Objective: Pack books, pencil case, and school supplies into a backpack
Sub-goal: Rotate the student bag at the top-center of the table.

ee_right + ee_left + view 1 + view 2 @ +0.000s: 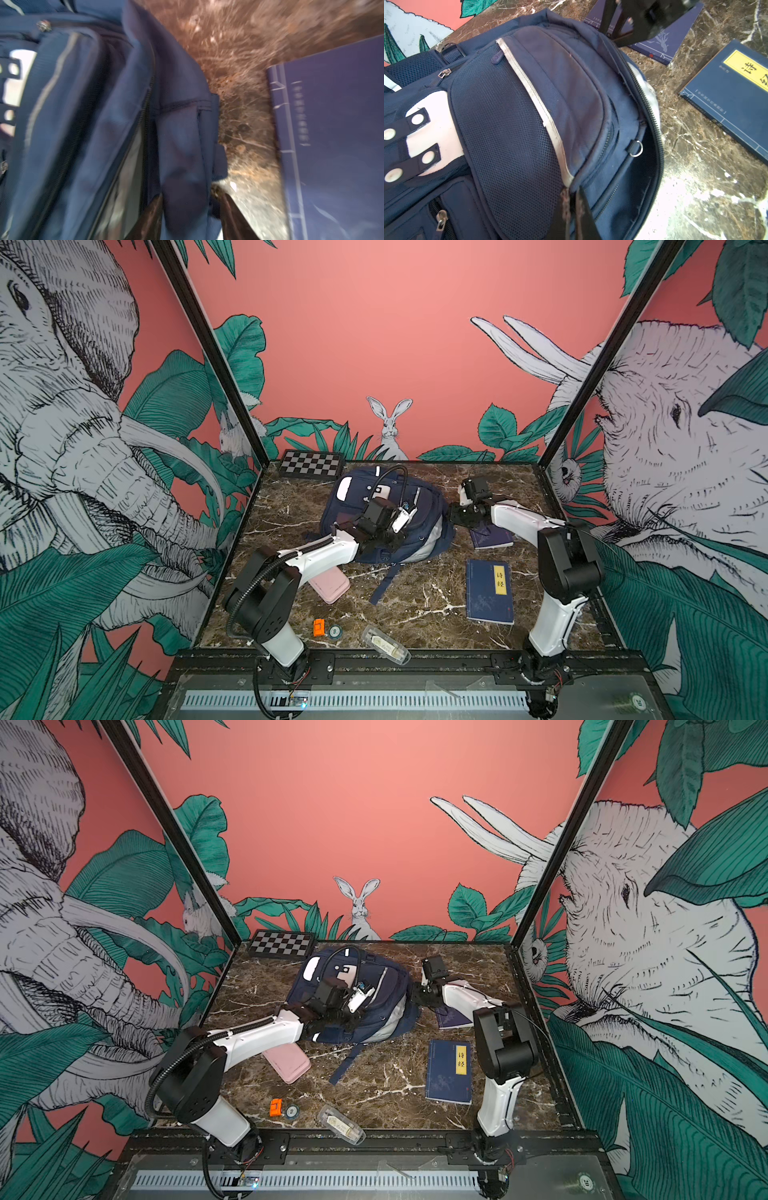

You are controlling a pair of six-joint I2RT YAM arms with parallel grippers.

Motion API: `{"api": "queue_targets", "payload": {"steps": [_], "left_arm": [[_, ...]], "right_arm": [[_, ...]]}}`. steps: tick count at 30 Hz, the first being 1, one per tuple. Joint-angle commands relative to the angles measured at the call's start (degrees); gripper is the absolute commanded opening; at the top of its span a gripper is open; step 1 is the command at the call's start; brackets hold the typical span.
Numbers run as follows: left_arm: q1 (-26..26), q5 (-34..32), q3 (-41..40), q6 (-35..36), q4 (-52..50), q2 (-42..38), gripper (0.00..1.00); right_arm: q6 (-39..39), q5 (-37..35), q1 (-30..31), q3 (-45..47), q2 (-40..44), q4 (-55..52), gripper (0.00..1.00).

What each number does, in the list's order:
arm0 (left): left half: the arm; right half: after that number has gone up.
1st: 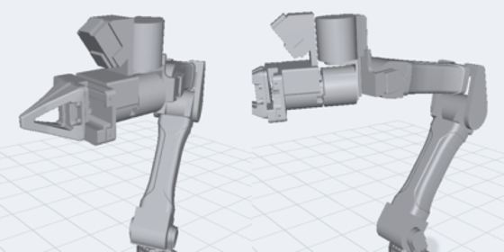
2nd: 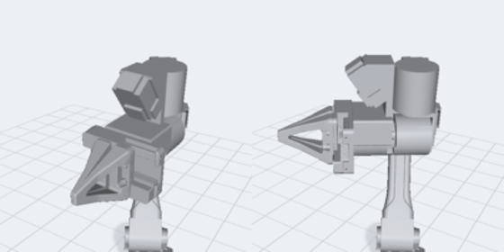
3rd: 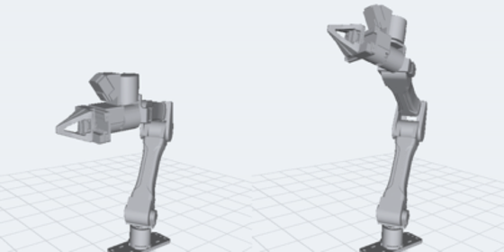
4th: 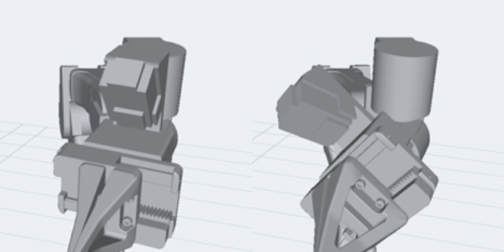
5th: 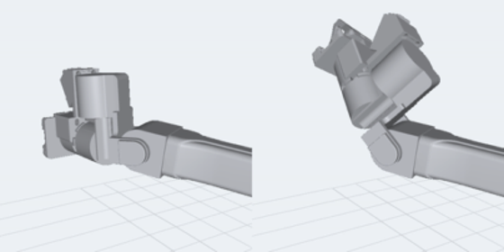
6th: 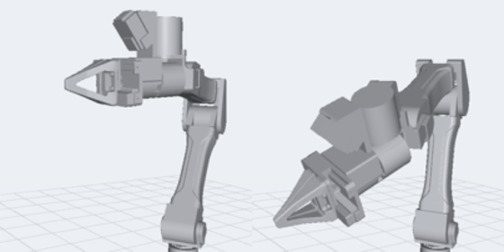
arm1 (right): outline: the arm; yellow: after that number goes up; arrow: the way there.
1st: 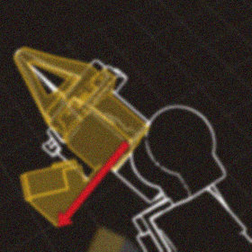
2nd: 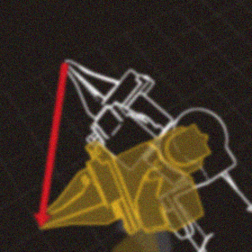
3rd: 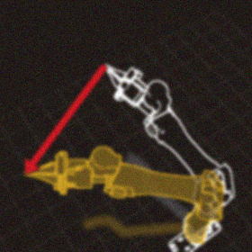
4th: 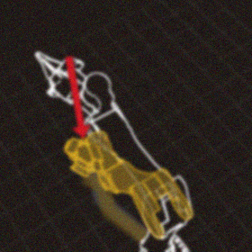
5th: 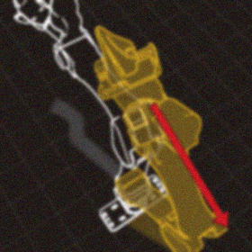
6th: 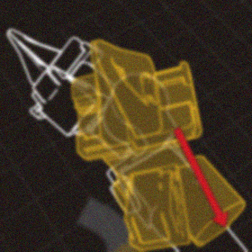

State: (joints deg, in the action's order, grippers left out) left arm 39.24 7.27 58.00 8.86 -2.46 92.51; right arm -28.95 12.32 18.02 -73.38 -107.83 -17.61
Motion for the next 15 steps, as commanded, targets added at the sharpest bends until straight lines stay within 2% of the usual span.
{"api": "queue_targets", "payload": {"steps": [1,5,8,9,11,15], "left_arm": [[0.04,0.16,-0.86,0.00,2.78,-3.08,0.00],[-0.09,-0.52,-0.57,0.01,2.76,-2.73,0.00],[-0.15,-1.72,-0.21,-0.04,2.57,-2.05,0.00],[-0.16,-2.39,0.14,-0.23,2.40,-1.71,0.00],[-0.29,-3.83,0.92,-0.63,1.65,-0.90,0.00],[-0.86,-6.48,3.51,-1.38,-0.06,1.42,0.00]], "right_arm": [[-0.62,4.15,0.00,-1.41,-1.33,-0.21,0.41],[-1.97,8.18,0.00,3.26,0.53,4.17,0.27],[-4.24,12.20,0.09,8.44,2.83,8.53,0.08],[-4.62,12.89,0.22,9.95,3.64,9.37,0.05],[-5.29,12.98,0.34,13.45,6.16,10.43,0.00],[-7.01,13.00,1.62,20.21,11.96,12.06,0.00]]}}
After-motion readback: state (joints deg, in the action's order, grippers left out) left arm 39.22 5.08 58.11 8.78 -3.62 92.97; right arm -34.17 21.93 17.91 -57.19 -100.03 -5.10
